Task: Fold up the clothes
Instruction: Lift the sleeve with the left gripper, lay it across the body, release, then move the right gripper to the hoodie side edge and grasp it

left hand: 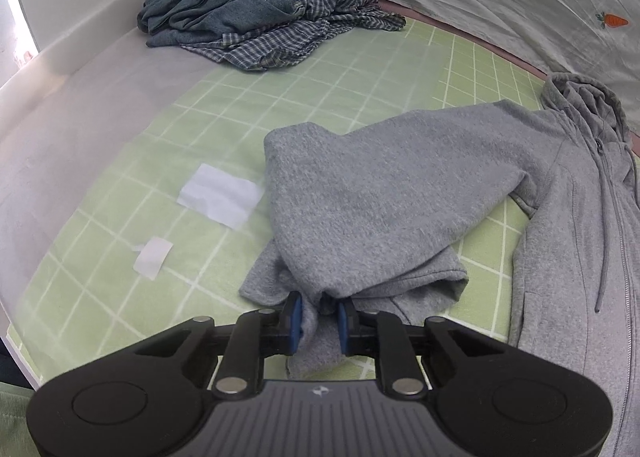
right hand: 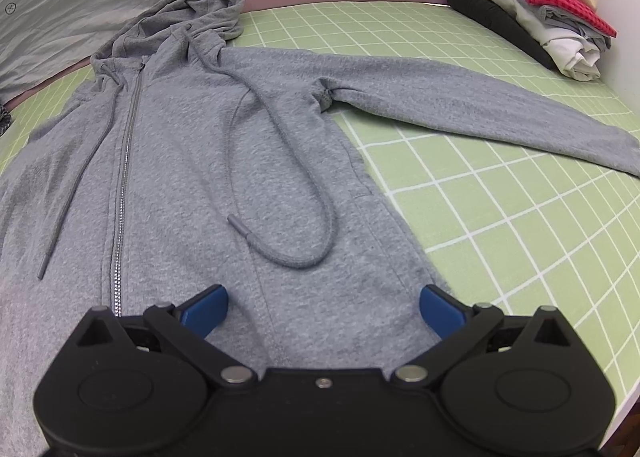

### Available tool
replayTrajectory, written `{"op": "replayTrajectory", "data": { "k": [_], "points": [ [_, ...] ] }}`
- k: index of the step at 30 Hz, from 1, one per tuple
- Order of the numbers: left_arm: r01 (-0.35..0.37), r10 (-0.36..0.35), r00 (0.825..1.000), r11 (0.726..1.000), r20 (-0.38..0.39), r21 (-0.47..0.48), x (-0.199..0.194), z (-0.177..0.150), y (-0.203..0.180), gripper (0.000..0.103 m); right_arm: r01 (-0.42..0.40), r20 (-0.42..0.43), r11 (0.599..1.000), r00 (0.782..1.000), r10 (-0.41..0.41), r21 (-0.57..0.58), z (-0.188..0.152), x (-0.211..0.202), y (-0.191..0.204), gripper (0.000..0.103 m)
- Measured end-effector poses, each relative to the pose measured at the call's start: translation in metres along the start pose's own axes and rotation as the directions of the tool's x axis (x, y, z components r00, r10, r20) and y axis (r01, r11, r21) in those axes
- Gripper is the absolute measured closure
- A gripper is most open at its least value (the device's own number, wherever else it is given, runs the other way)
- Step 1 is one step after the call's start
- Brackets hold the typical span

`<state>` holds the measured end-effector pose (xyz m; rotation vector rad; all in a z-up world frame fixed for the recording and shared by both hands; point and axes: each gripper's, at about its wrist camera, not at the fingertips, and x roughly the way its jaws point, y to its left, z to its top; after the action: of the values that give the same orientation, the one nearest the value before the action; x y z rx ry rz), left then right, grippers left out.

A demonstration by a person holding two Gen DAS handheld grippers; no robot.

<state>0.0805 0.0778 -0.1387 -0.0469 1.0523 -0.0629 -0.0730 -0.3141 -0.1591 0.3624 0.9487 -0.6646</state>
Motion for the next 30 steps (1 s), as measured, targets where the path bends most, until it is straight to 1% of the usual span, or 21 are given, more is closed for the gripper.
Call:
{"op": "replayTrajectory", "data": {
  "k": [3,5,7,11,14,16,19,21,22,23,24,25,26,27,28,29,30],
  "points": [
    [0.016,-0.015,0.999,1.0,0.037,-0.005,-0.013,0.007,-0.007,0.086,-0.008,-0.004,1.0,1.0,0.008,0.006,0.002,-0.003,-0.005,0.0],
    [0.028,-0.03,0.996,0.999,0.081,0.015,-0.025,0.015,-0.018,0.087,-0.008,0.002,1.0,1.0,0.008,0.009,0.003,-0.006,-0.01,0.0],
    [0.057,-0.062,0.99,0.998,0.127,0.041,-0.038,0.026,-0.035,0.087,-0.012,0.009,1.0,1.0,0.011,0.008,0.005,-0.009,-0.017,0.0],
    [0.13,-0.149,0.971,0.985,0.185,0.112,-0.055,0.043,-0.086,0.087,-0.006,0.012,1.0,1.0,0.006,-0.002,0.007,-0.014,-0.033,0.001],
    [0.201,-0.232,0.955,0.965,0.185,0.171,-0.061,0.048,-0.133,0.088,0.001,0.012,1.0,1.0,-0.001,0.003,0.012,-0.015,-0.051,0.001],
    [0.265,-0.303,0.94,0.938,0.158,0.222,-0.065,0.046,-0.169,0.088,0.013,0.011,1.0,1.0,-0.013,0.013,0.016,-0.014,-0.065,0.001],
    [0.368,-0.413,0.907,0.873,0.085,0.319,-0.068,0.032,-0.219,0.087,0.031,0.016,0.999,0.999,-0.031,0.025,0.024,-0.011,-0.083,0.001],
    [0.436,-0.472,0.881,0.83,0.022,0.349,-0.069,0.018,-0.249,0.081,0.032,0.023,0.999,0.999,-0.033,0.022,0.03,-0.007,-0.086,0.001],
    [0.463,-0.493,0.87,0.814,-0.004,0.352,-0.068,0.014,-0.258,0.08,0.033,0.027,0.999,0.999,-0.034,0.021,0.033,-0.005,-0.087,0.001],
    [0.479,-0.506,0.862,0.799,-0.024,0.363,-0.067,0.01,-0.265,0.072,0.034,0.031,0.999,0.999,-0.034,0.02,0.037,-0.004,-0.088,0.001],
    [0.467,-0.497,0.868,0.798,-0.024,0.38,-0.067,0.008,-0.27,0.066,0.034,0.035,0.999,0.999,-0.035,0.019,0.04,-0.002,-0.089,0.001],
    [0.456,-0.488,0.873,0.797,-0.023,0.397,-0.067,0.006,-0.274,0.053,0.035,0.038,0.999,0.999,-0.036,0.017,0.043,0.0,-0.09,0.001],
    [0.437,-0.471,0.882,0.803,-0.018,0.405,-0.067,0.005,-0.275,0.045,0.036,0.042,0.999,0.998,-0.036,0.016,0.046,0.002,-0.091,0.001],
    [0.404,-0.438,0.899,0.824,-0.005,0.396,-0.064,0.007,-0.27,0.042,0.036,0.046,0.999,0.998,-0.037,0.015,0.049,0.004,-0.092,0.001],
    [0.371,-0.405,0.914,0.845,0.008,0.386,-0.062,0.009,-0.264,0.035,0.037,0.05,0.999,0.998,-0.038,0.013,0.052,0.006,-0.094,0.001],
    [0.336,-0.37,0.929,0.864,0.02,0.376,-0.059,0.012,-0.259,0.031,0.038,0.054,0.999,0.998,-0.039,0.012,0.055,0.007,-0.095,0.001],
    [0.301,-0.335,0.942,0.881,0.032,0.365,-0.057,0.014,-0.254,0.031,0.039,0.057,0.999,0.998,-0.039,0.011,0.059,0.009,-0.096,0.001]
  ]
}}
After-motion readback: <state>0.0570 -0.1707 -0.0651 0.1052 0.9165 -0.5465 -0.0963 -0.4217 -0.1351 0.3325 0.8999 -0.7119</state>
